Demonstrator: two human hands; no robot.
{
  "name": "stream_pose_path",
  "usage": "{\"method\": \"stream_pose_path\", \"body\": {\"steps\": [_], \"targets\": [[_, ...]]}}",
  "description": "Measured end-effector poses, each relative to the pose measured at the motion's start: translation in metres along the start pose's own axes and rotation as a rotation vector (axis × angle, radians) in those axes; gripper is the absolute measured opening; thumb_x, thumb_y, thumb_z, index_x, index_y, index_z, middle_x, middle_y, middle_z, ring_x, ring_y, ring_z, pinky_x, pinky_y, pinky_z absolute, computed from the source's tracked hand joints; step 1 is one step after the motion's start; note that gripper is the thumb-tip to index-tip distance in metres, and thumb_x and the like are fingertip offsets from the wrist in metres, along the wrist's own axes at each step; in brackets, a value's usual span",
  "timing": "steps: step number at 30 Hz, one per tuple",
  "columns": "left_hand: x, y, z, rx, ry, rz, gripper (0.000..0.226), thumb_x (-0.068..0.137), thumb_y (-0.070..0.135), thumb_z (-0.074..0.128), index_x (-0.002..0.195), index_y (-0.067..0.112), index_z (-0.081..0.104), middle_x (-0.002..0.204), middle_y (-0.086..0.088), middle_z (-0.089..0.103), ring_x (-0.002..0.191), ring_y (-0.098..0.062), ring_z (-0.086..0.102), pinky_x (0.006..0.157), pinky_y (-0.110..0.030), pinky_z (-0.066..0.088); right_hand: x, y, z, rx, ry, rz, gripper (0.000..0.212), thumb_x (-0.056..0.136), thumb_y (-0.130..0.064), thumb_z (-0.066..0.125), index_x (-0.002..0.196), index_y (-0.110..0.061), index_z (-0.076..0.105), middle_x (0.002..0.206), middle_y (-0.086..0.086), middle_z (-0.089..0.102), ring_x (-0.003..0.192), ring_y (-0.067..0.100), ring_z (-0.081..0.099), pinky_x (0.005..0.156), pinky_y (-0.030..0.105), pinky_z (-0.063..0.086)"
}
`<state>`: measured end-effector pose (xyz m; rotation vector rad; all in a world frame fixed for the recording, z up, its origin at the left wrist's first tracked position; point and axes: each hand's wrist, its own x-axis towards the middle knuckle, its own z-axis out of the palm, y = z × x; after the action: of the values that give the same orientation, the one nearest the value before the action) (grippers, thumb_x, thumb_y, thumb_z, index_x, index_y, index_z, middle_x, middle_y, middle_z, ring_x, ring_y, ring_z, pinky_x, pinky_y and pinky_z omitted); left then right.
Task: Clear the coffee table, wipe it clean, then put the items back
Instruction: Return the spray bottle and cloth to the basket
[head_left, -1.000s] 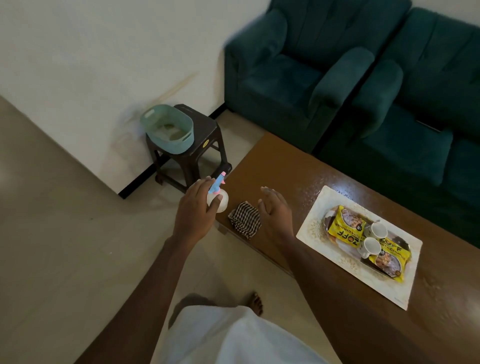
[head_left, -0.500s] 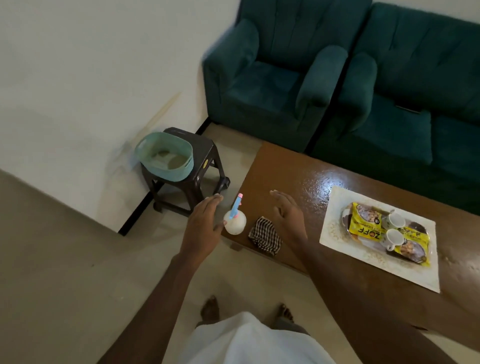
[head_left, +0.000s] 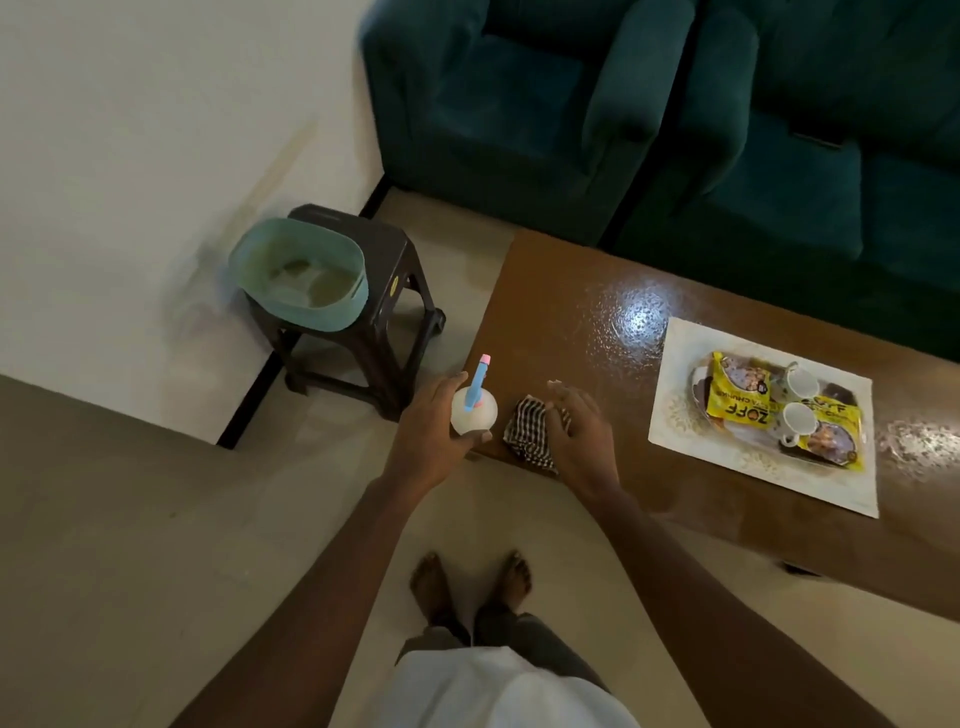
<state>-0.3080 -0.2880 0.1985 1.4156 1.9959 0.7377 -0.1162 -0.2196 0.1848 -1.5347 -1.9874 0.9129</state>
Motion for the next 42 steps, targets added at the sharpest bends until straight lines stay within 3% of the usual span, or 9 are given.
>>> {"method": "stream_pose_path", "body": {"steps": [4, 9, 15, 20, 24, 29, 33, 39, 42], "targets": [[0.011, -0.020, 0.025, -0.045, -0.001, -0.082, 0.088, 0.070, 0.032, 0.085, 0.143, 0.014, 0.040, 0.140, -0.006, 0.048, 0.127, -0.021, 0.044, 0.094, -0.023, 0.032, -0.011, 0.038, 0.017, -0.046, -0.100, 0.077, 0.037, 0.100, -0.019, 0.053, 0.135, -0.011, 0.059, 0.143, 0.006, 0.051, 0.131, 0.020, 0.049, 0.108, 0.040, 0.044], [0.036, -0.051, 0.057, -0.057, -0.047, -0.123, 0.095, 0.067, 0.031, 0.088, 0.145, 0.015, 0.036, 0.144, -0.004, 0.043, 0.130, -0.020, 0.041, 0.096, -0.025, 0.031, -0.007, 0.083, 0.041, -0.181, -0.168, 0.141, 0.044, 0.099, -0.024, 0.055, 0.142, -0.013, 0.053, 0.150, 0.006, 0.047, 0.139, 0.020, 0.042, 0.112, 0.032, 0.034], [0.074, -0.098, 0.097, 0.017, -0.087, -0.062, 0.099, 0.057, 0.057, 0.083, 0.140, 0.023, 0.042, 0.135, 0.003, 0.051, 0.122, -0.016, 0.047, 0.100, -0.041, 0.047, 0.012, 0.144, 0.081, -0.354, -0.372, 0.167, 0.065, 0.100, -0.048, 0.049, 0.157, -0.031, 0.022, 0.167, -0.001, 0.012, 0.154, 0.020, 0.004, 0.122, 0.040, 0.010], [0.098, -0.118, 0.120, -0.125, -0.051, 0.025, 0.084, 0.069, 0.028, 0.086, 0.141, 0.018, 0.044, 0.134, 0.001, 0.052, 0.120, -0.011, 0.051, 0.098, -0.025, 0.045, 0.038, 0.190, 0.116, -0.486, -0.413, 0.144, 0.079, 0.096, -0.064, 0.041, 0.159, -0.035, 0.004, 0.167, -0.003, -0.008, 0.153, 0.019, -0.012, 0.122, 0.040, -0.004], [0.107, -0.122, 0.124, -0.145, -0.019, 0.118, 0.076, 0.069, 0.028, 0.087, 0.135, 0.016, 0.051, 0.123, -0.002, 0.056, 0.106, -0.011, 0.058, 0.087, -0.017, 0.052, 0.054, 0.212, 0.133, -0.508, -0.376, 0.088, 0.081, 0.095, -0.068, 0.036, 0.159, -0.035, -0.002, 0.167, -0.004, -0.012, 0.152, 0.019, -0.016, 0.121, 0.042, -0.005], [0.115, -0.126, 0.127, -0.046, -0.073, 0.143, 0.078, 0.070, 0.032, 0.086, 0.136, 0.014, 0.047, 0.124, -0.013, 0.056, 0.108, -0.021, 0.059, 0.092, -0.036, 0.054, 0.054, 0.215, 0.151, -0.530, -0.412, 0.020, 0.072, 0.096, -0.071, 0.020, 0.157, -0.042, -0.005, 0.167, -0.006, -0.012, 0.151, 0.019, -0.020, 0.123, 0.050, -0.007], [0.121, -0.128, 0.131, -0.021, -0.080, 0.168, 0.075, 0.070, 0.041, 0.080, 0.132, 0.014, 0.050, 0.121, -0.013, 0.057, 0.107, -0.023, 0.059, 0.094, -0.042, 0.052, 0.042, 0.213, 0.162, -0.610, -0.417, -0.013, 0.091, 0.084, -0.087, 0.023, 0.157, -0.040, -0.007, 0.165, -0.003, -0.018, 0.151, 0.024, -0.022, 0.119, 0.050, -0.016], [0.119, -0.127, 0.135, 0.001, -0.019, 0.187, 0.064, 0.070, 0.034, 0.082, 0.122, 0.008, 0.054, 0.112, -0.014, 0.060, 0.097, -0.023, 0.061, 0.086, -0.041, 0.055, 0.018, 0.245, 0.148, -0.723, -0.502, -0.366, 0.085, 0.092, -0.063, 0.048, 0.158, -0.038, 0.000, 0.168, 0.005, 0.000, 0.153, 0.035, -0.003, 0.121, 0.059, 0.003], [0.119, -0.130, 0.137, 0.028, -0.003, 0.172, 0.065, 0.071, 0.033, 0.083, 0.123, 0.009, 0.052, 0.111, -0.014, 0.059, 0.094, -0.022, 0.061, 0.085, -0.039, 0.056, 0.023, 0.261, 0.126, -0.732, -0.596, -0.457, 0.076, 0.095, -0.057, 0.036, 0.156, -0.042, -0.007, 0.167, -0.001, -0.007, 0.153, 0.030, -0.008, 0.122, 0.056, -0.002]]}}
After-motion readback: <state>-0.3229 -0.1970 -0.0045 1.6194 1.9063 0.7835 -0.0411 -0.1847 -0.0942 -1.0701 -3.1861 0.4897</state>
